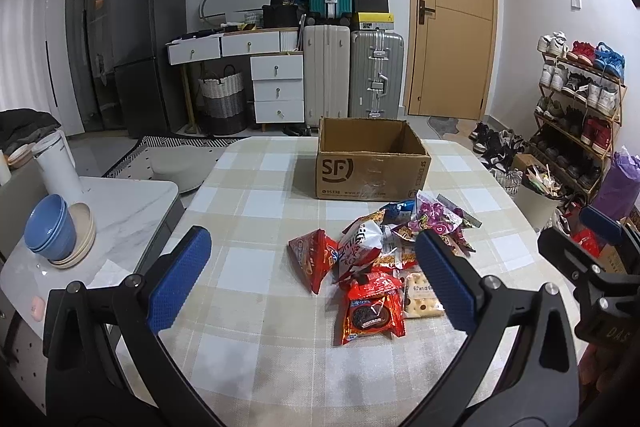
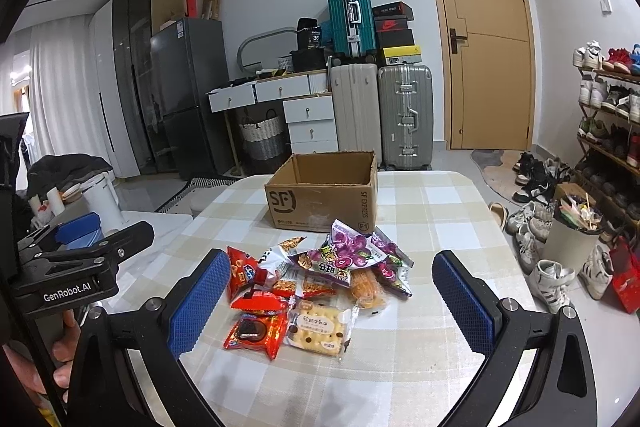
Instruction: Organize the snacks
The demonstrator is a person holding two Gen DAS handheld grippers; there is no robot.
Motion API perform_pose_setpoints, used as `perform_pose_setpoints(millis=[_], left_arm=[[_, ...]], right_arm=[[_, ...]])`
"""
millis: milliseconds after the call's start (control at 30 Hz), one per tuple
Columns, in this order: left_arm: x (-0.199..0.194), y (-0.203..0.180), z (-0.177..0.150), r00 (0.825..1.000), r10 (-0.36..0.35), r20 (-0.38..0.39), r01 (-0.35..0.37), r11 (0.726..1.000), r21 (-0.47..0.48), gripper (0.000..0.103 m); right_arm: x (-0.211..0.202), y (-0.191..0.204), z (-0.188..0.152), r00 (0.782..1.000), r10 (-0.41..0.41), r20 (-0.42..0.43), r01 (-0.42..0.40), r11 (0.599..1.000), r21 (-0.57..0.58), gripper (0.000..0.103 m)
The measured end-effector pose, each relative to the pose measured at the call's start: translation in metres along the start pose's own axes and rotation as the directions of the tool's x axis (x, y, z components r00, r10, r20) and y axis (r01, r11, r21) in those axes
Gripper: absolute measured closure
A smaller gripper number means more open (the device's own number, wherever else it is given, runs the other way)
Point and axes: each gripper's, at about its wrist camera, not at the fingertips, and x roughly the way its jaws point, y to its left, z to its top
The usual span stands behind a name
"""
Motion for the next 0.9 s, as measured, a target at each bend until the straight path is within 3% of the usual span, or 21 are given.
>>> perform_pose_setpoints(millis=[633, 900], left_arm=[[-0.006, -0.002, -0.008, 1.000, 0.004, -0.011, -0.004, 1.000, 0.006, 0.001], [0.009, -0.002, -0.010, 0.999, 0.008, -0.033, -0.008, 1.000, -0.005, 0.001]], right_arm=[[0.000, 0.000, -0.009, 1.000, 0.007, 0.000, -0.007, 1.000, 0.008, 0.000], [0.008, -0.009, -0.012, 1.000, 0.013, -0.017, -0.012, 0.999, 0.039, 0.000]])
